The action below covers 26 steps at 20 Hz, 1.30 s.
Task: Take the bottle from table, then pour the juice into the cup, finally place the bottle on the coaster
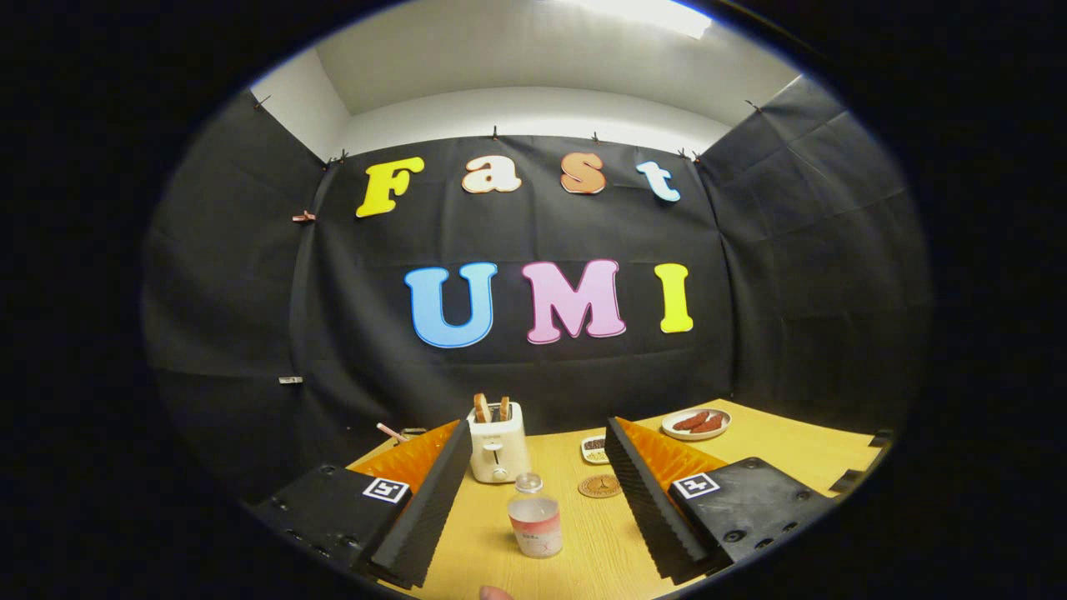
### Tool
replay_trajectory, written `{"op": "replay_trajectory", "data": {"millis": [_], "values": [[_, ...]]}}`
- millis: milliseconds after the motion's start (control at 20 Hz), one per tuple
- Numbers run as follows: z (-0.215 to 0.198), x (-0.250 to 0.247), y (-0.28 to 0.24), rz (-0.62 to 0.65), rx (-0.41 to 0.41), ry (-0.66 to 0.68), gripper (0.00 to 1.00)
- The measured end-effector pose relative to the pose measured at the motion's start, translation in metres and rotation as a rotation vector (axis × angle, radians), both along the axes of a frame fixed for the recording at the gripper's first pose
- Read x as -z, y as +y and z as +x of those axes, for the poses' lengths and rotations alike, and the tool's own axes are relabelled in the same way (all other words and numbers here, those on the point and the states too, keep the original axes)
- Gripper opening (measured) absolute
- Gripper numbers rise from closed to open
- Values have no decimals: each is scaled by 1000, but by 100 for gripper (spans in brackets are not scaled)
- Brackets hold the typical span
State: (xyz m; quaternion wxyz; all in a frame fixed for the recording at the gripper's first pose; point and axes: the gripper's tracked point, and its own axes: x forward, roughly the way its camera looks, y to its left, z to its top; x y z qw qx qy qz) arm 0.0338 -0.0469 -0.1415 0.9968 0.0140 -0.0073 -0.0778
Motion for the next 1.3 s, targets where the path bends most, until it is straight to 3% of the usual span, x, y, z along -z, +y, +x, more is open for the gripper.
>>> {"op": "replay_trajectory", "data": {"millis": [150,300,500,600,1050,1200,1250,1300], "values": [[14,50,-9,-42,24,30,98],[34,96,-5,-93,-4,59,98],[51,152,4,-66,-47,99,98],[59,168,3,-70,-30,108,98],[82,187,-6,-59,5,118,97],[90,189,4,-57,-34,115,97],[91,189,4,-58,-39,120,96],[95,191,4,-56,-45,120,88]]}}
